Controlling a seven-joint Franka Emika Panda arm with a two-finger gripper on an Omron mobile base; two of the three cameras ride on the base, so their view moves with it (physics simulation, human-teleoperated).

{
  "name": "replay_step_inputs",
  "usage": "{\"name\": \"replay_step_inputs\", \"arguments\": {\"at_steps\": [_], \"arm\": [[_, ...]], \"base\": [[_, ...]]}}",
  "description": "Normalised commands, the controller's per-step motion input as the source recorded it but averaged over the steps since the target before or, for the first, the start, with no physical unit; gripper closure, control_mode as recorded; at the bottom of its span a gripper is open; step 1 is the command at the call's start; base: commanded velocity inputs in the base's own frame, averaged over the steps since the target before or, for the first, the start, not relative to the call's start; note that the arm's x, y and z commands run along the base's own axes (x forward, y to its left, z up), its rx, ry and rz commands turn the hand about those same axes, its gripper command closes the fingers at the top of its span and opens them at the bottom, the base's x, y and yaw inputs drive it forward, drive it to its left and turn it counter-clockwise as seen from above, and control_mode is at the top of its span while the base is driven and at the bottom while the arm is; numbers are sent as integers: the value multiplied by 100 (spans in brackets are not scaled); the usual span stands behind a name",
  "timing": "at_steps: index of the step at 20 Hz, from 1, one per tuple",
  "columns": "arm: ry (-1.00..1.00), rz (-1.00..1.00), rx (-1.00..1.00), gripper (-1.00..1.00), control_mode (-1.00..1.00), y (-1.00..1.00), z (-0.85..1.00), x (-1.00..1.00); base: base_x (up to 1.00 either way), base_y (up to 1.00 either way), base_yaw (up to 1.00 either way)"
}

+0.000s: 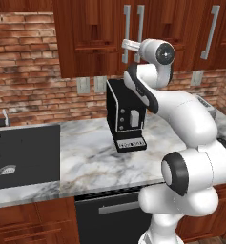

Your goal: Open the cabinet directly in front. Then move the beer and the mug to the dining counter with the jar on it.

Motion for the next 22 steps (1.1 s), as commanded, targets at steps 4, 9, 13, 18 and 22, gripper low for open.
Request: {"name": "replay_step_inputs", "arguments": {"at_steps": [4, 9, 13, 18, 22], "arm": [[-2, 0, 0, 100, -100, -13, 0, -11], [-7, 0, 3, 100, -100, -30, 6, -25], [-11, 0, 4, 100, -100, -39, 11, -32], [-11, 0, 6, 100, -100, -50, 17, -38], [-12, 0, 7, 100, -100, -56, 21, -41]], "base": [[0, 0, 0], [0, 0, 0], [0, 0, 0], [0, 0, 0], [0, 0, 0]]}}
